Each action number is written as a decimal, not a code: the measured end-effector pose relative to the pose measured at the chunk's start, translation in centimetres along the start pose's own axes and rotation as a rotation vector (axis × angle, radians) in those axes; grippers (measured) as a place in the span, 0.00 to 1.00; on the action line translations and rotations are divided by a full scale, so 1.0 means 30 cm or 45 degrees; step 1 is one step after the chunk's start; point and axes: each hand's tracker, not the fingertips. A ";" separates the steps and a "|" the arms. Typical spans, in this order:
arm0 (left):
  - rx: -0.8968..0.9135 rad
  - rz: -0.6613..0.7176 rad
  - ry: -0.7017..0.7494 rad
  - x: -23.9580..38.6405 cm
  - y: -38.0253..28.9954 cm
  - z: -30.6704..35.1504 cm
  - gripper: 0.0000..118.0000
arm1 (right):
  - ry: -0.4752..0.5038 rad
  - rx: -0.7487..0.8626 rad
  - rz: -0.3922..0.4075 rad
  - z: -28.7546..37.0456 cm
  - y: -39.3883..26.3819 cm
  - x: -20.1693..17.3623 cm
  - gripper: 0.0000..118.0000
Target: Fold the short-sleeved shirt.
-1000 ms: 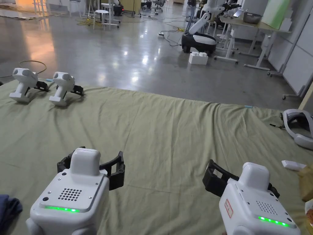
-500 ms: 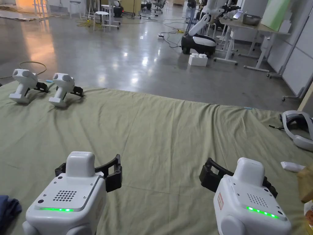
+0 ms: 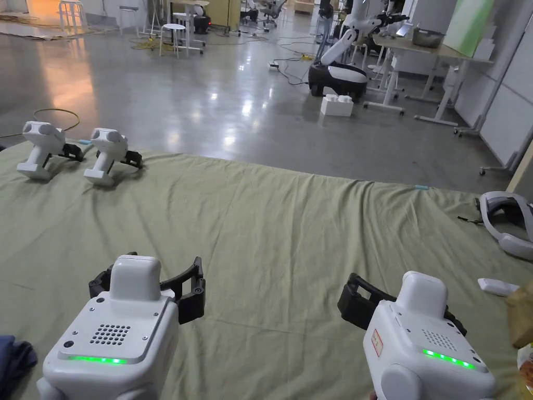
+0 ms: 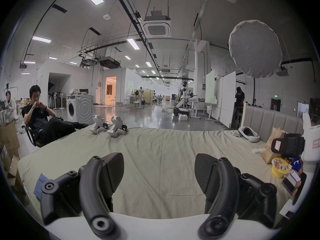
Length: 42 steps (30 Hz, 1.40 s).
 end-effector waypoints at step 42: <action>-0.048 0.020 -0.058 -0.030 -0.018 -0.039 0.80 | -0.008 0.150 0.103 -0.015 -0.039 -0.012 0.99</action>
